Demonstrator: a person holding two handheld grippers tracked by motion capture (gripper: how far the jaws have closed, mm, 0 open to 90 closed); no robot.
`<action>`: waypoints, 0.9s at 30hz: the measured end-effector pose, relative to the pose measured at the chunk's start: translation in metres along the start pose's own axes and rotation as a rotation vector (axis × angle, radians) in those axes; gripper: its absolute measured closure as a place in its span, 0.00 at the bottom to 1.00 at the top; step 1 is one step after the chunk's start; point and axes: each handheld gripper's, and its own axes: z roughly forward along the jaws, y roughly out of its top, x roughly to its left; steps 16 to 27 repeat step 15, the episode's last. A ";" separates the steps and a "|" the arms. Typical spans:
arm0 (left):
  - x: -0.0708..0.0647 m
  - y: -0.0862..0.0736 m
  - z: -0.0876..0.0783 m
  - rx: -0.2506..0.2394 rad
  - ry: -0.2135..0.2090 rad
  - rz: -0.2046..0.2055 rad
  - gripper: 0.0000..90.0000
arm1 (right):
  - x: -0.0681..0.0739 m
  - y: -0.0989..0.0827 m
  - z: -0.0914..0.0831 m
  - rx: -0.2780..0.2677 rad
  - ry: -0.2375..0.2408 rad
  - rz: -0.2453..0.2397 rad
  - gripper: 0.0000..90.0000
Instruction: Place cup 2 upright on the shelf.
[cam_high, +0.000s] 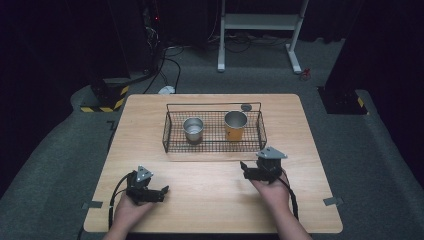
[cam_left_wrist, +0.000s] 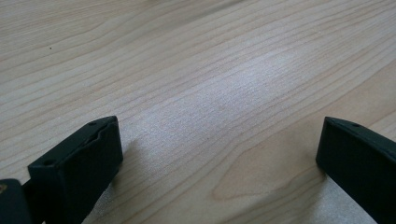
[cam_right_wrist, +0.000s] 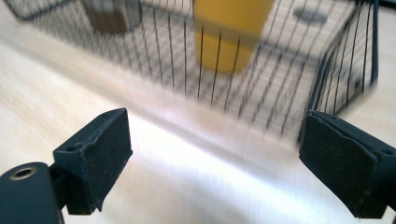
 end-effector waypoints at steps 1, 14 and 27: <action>0.000 0.000 0.000 0.000 0.000 0.000 0.01 | 0.001 -0.009 -0.004 0.016 0.000 0.001 0.10; 0.000 0.000 0.000 0.001 -0.001 0.000 0.01 | 0.000 -0.053 -0.019 0.082 -0.065 0.006 0.10; 0.000 -0.001 -0.001 0.001 -0.001 0.001 0.01 | 0.001 -0.053 -0.019 0.083 -0.066 0.004 0.10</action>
